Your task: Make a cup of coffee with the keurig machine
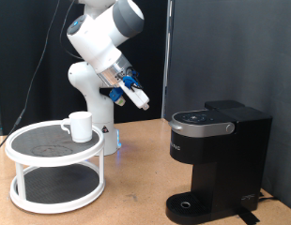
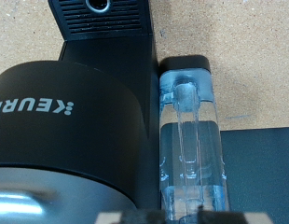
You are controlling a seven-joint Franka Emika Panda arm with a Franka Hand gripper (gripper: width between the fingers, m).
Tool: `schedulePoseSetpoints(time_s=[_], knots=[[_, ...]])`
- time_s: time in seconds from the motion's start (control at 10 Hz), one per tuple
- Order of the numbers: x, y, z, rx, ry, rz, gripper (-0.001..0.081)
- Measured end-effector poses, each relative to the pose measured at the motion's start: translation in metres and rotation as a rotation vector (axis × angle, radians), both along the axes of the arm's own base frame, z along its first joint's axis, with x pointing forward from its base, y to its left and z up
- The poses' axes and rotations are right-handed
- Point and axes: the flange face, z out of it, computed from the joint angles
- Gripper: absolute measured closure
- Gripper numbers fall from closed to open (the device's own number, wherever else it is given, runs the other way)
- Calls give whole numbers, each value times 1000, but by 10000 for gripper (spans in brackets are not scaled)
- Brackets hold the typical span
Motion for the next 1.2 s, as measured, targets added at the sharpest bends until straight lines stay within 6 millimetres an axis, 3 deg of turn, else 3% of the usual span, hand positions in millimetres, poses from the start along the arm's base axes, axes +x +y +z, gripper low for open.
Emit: schedulePoseSetpoints(time_s=[0.4, 0.6, 1.2], knots=[[-16, -14, 2, 77, -1, -91, 806], [-37, -27, 11, 105, -25, -124, 806], [-105, -74, 27, 69, 11, 66, 806]])
